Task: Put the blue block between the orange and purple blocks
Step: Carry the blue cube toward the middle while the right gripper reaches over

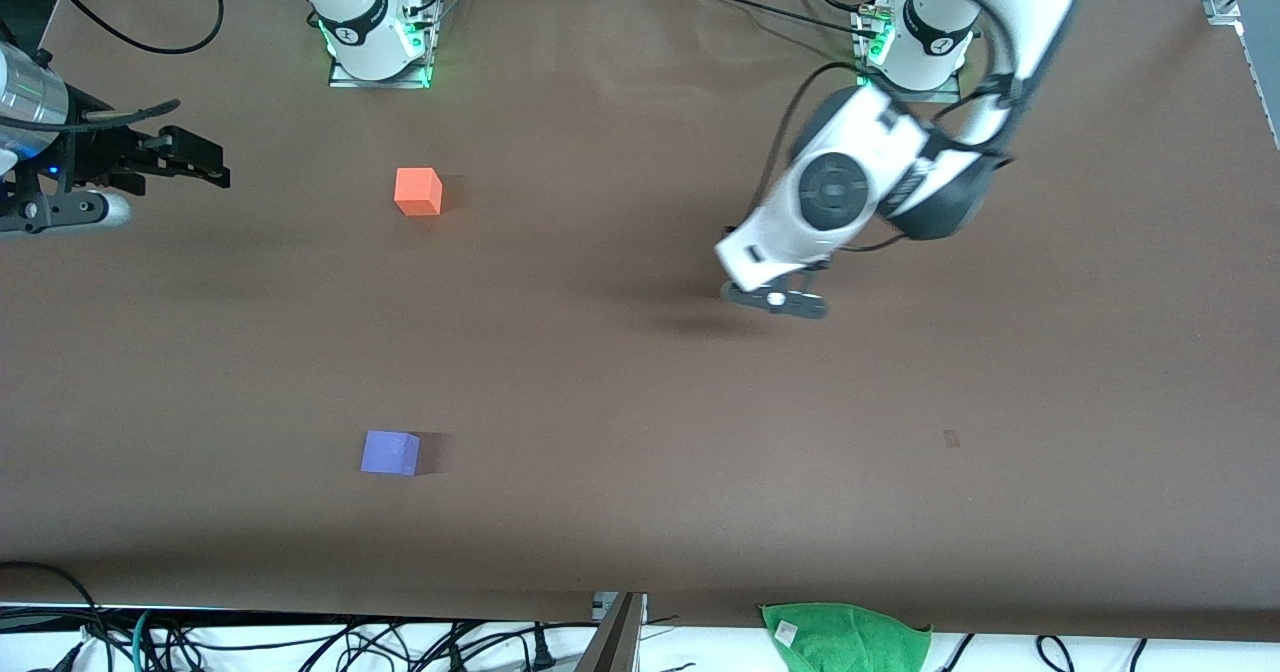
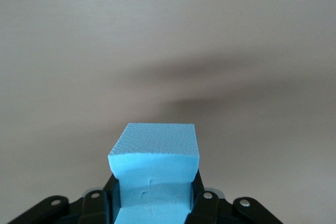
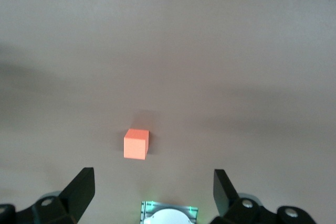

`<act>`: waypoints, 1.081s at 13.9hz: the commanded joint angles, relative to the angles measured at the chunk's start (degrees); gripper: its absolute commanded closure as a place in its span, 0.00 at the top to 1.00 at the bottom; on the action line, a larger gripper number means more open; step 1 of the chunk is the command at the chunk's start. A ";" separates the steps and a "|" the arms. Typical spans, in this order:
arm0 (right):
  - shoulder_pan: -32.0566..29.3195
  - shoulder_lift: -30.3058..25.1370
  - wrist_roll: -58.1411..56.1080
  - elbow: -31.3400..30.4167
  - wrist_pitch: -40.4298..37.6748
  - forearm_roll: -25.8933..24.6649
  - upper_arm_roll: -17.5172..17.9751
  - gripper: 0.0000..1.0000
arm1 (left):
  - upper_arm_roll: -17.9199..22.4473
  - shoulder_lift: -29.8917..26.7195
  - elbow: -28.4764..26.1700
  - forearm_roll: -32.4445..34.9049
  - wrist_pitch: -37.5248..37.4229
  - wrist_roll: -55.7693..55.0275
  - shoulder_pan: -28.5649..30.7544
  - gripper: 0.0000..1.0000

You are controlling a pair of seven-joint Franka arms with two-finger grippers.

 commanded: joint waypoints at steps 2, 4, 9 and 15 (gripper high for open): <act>0.03 1.32 -0.07 -0.11 2.84 1.22 0.27 1.00 | 0.88 9.48 7.03 0.51 8.43 -9.52 -7.54 0.03; 0.12 2.02 -0.16 -0.11 3.81 1.13 0.45 1.00 | 2.36 12.29 6.59 1.29 13.56 -13.90 -11.40 0.04; 0.56 4.57 -0.16 -0.11 4.16 0.87 0.54 1.00 | 5.98 16.00 7.20 5.43 14.89 -19.90 -17.05 0.99; 4.59 6.95 0.81 -0.11 6.62 1.13 0.63 1.00 | 5.80 9.78 7.20 5.08 11.05 -19.99 -14.50 1.00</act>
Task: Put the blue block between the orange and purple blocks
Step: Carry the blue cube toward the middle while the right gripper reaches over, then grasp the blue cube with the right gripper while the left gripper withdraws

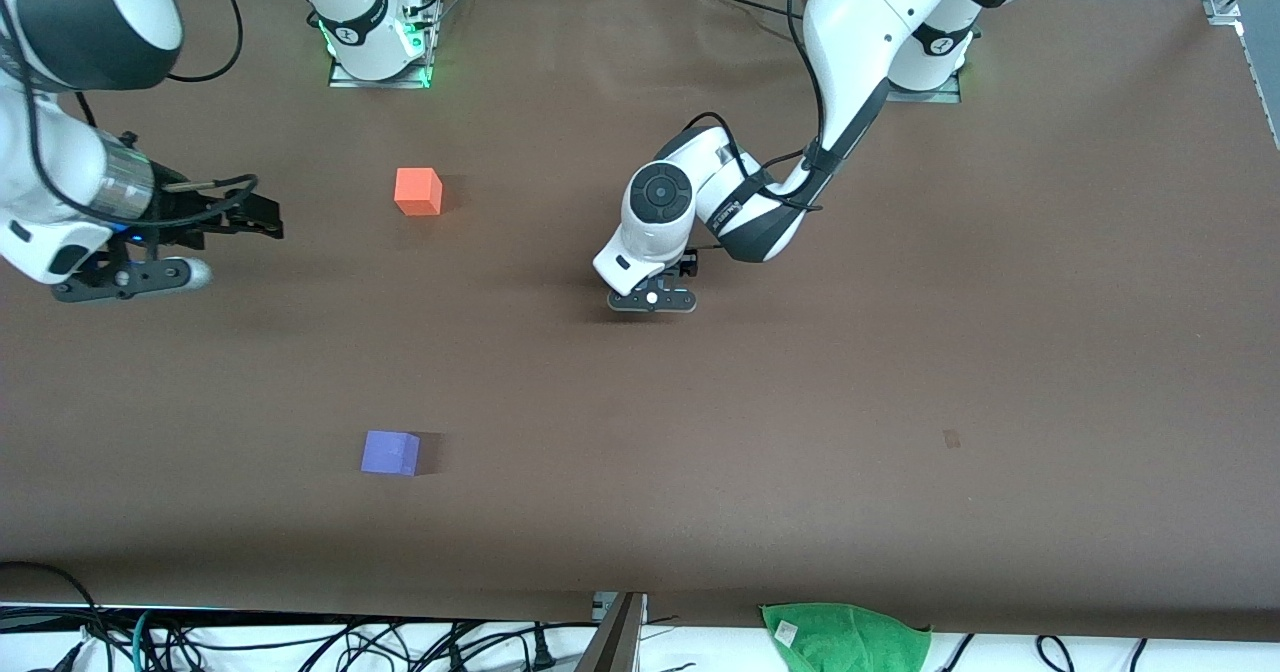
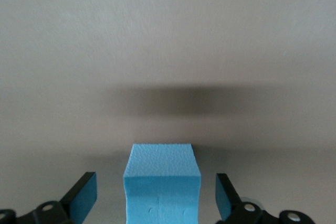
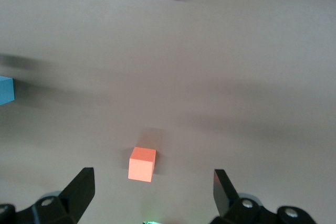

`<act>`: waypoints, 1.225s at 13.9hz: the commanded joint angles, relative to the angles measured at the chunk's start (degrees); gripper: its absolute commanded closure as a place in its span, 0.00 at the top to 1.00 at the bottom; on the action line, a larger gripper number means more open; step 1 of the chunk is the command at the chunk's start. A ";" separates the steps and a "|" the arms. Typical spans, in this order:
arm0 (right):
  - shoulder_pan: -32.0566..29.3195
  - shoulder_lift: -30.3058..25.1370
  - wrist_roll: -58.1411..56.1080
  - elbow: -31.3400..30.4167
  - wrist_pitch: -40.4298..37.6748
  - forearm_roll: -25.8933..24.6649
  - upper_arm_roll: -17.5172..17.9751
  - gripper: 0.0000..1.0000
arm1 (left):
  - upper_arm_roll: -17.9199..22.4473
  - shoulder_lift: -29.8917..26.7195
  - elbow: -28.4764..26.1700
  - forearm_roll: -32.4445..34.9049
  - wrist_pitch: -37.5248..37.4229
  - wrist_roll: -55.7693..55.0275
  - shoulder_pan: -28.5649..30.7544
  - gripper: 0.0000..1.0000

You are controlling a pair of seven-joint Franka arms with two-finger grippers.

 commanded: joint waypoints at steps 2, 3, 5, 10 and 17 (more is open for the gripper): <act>3.83 2.03 2.43 -0.07 2.87 0.89 -0.10 1.00 | 0.04 -10.42 -0.17 0.76 -9.99 -3.52 1.51 1.00; 5.41 3.08 5.84 -0.07 3.92 0.98 -0.10 1.00 | -0.14 -13.24 -0.17 0.67 -13.42 -3.97 3.52 1.00; 9.63 4.75 11.30 -0.07 6.73 0.89 -0.10 1.00 | -0.40 -18.95 -0.08 0.76 -20.27 -3.27 7.39 1.00; 18.07 10.11 22.12 -0.07 14.55 0.98 -0.10 1.00 | -0.14 -28.37 0.00 0.76 -31.98 12.88 18.28 1.00; 30.73 19.60 48.57 0.02 30.98 0.28 -0.10 1.00 | -0.05 -32.07 2.02 -0.82 -33.93 23.68 33.41 1.00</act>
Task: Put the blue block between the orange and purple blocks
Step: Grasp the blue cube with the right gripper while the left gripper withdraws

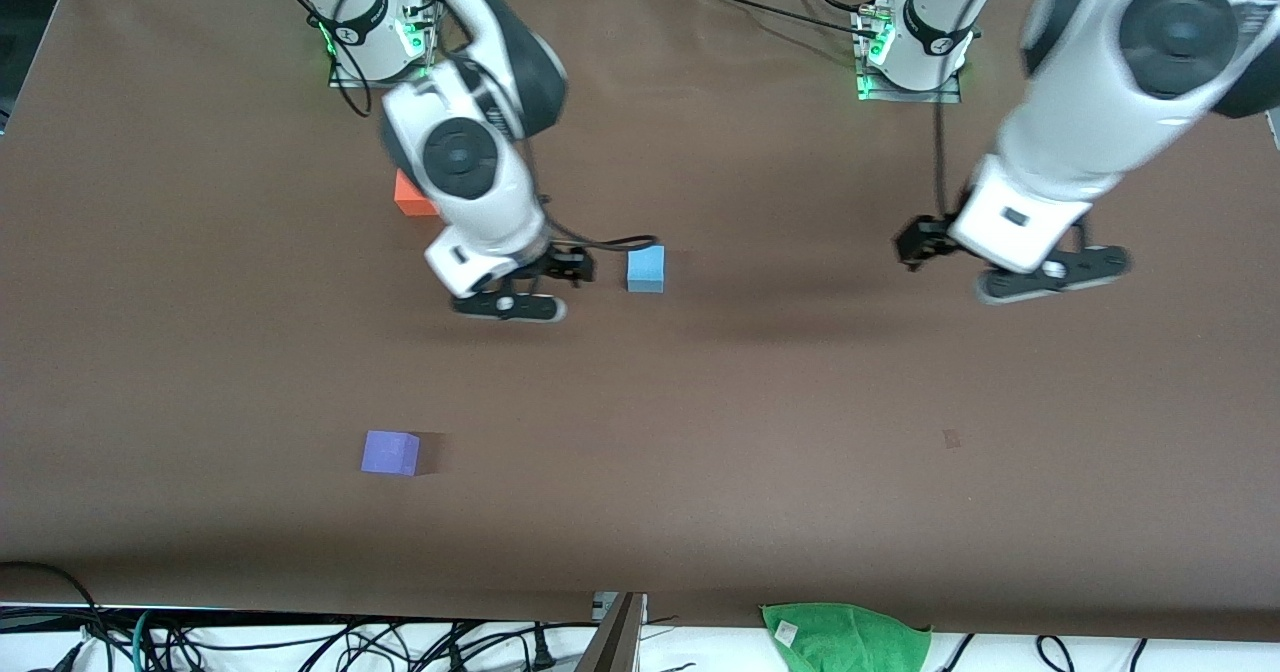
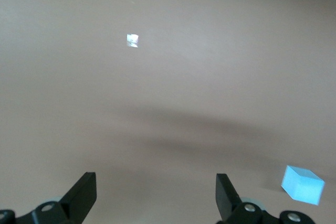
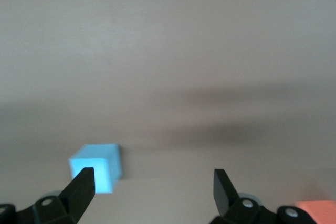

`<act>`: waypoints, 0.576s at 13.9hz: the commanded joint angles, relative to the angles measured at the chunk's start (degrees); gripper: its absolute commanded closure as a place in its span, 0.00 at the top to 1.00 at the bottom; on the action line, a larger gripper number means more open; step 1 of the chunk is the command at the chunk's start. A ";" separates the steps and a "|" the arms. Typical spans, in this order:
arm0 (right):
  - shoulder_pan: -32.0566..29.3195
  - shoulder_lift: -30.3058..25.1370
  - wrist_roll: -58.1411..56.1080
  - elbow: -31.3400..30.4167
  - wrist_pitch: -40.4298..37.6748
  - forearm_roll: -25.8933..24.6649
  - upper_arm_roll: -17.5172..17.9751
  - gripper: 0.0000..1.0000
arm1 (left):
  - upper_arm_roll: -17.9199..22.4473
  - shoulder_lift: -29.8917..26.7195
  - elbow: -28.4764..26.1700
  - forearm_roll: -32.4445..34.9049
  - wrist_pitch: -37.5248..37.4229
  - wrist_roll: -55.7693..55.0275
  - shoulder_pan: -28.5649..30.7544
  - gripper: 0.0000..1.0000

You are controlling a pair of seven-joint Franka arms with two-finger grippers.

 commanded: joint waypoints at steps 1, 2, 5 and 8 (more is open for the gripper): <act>3.21 3.46 6.77 0.27 5.01 -0.20 -0.58 1.00 | 1.02 -2.09 -0.74 -1.54 -0.84 6.84 3.77 1.00; 4.27 4.34 8.01 0.27 6.85 -0.20 -0.66 1.00 | 2.78 -2.97 -1.18 -2.85 -1.01 9.47 3.77 1.00; 6.82 7.50 9.07 0.36 10.82 -0.38 -0.75 1.00 | 10.06 -6.49 -7.05 -7.17 1.78 26.15 2.56 1.00; 8.93 9.35 13.37 0.36 13.63 -0.81 -0.84 1.00 | 15.28 -10.26 -12.15 -6.82 3.37 30.07 -0.62 1.00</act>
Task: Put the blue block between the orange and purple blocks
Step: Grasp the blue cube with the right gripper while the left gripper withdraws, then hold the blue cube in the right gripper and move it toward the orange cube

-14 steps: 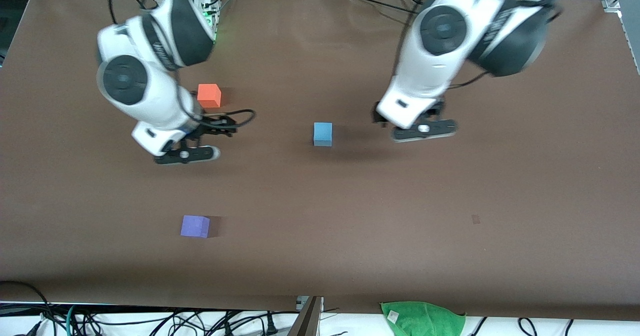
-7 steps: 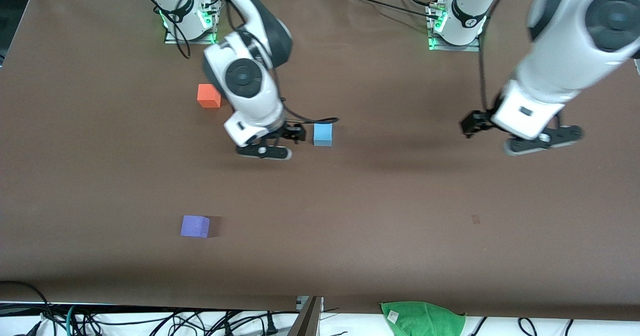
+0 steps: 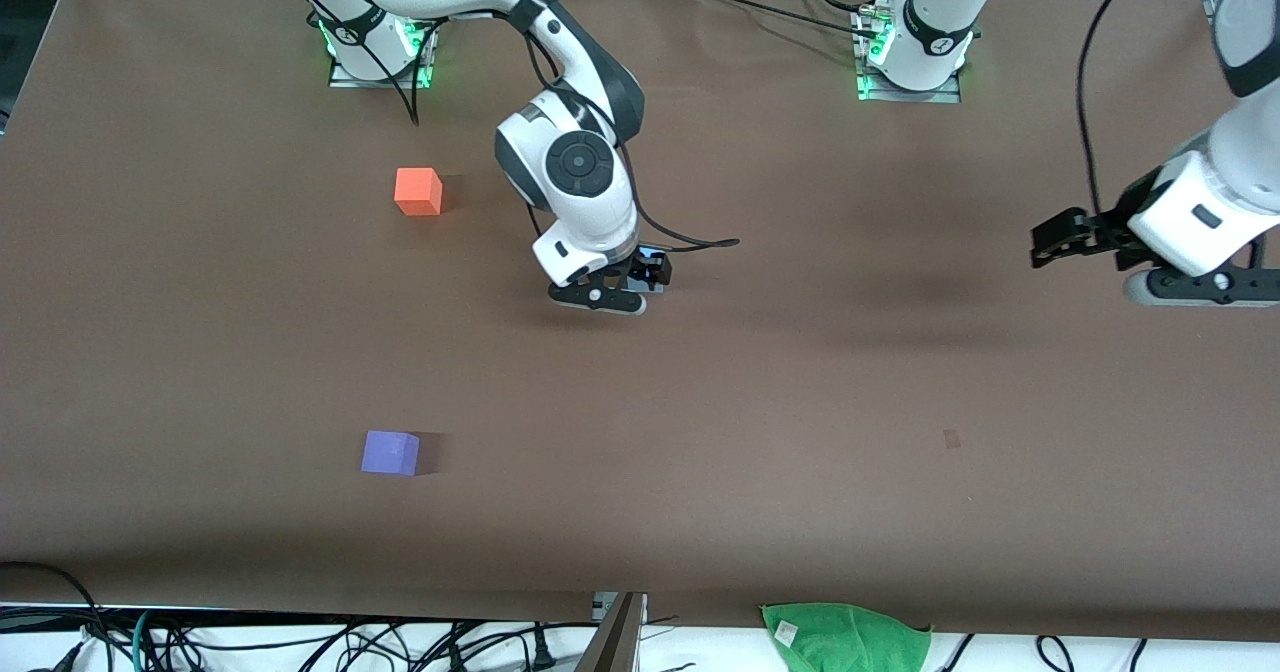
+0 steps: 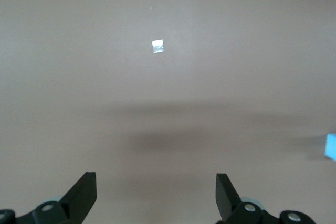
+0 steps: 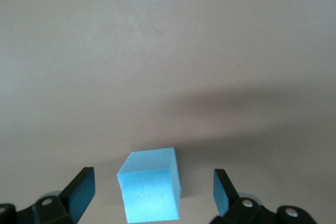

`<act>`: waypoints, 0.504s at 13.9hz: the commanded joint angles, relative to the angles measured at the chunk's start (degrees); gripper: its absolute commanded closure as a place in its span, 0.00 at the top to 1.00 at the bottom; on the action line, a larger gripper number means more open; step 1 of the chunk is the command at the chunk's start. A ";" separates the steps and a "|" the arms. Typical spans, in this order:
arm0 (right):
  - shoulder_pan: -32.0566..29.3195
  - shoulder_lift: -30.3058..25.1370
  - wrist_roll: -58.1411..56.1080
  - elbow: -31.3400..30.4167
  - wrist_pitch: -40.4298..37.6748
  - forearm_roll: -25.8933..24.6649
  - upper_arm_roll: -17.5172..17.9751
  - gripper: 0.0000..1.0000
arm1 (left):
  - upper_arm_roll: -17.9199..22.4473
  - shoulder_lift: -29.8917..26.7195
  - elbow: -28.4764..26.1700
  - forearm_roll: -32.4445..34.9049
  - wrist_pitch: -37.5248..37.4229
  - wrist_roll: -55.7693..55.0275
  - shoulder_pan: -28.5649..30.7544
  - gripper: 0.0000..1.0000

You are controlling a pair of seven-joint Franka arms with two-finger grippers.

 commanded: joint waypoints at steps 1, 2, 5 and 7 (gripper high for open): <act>2.34 1.41 4.04 0.35 2.24 -0.91 -0.68 1.00 | 2.35 -7.27 -9.18 -0.44 5.79 1.55 -2.13 1.00; 2.95 1.85 4.48 0.35 2.42 -1.00 -0.77 1.00 | 2.35 -9.81 -13.21 -0.44 9.13 1.19 -2.13 1.00; 4.18 2.99 4.57 0.35 2.51 -3.63 -0.86 1.00 | 2.00 -10.19 -12.92 -0.35 3.92 -0.48 -1.79 1.00; 4.36 3.60 4.57 0.35 2.51 -3.72 -0.86 1.00 | 1.91 -9.75 -12.12 -0.26 3.36 -0.40 -1.78 1.00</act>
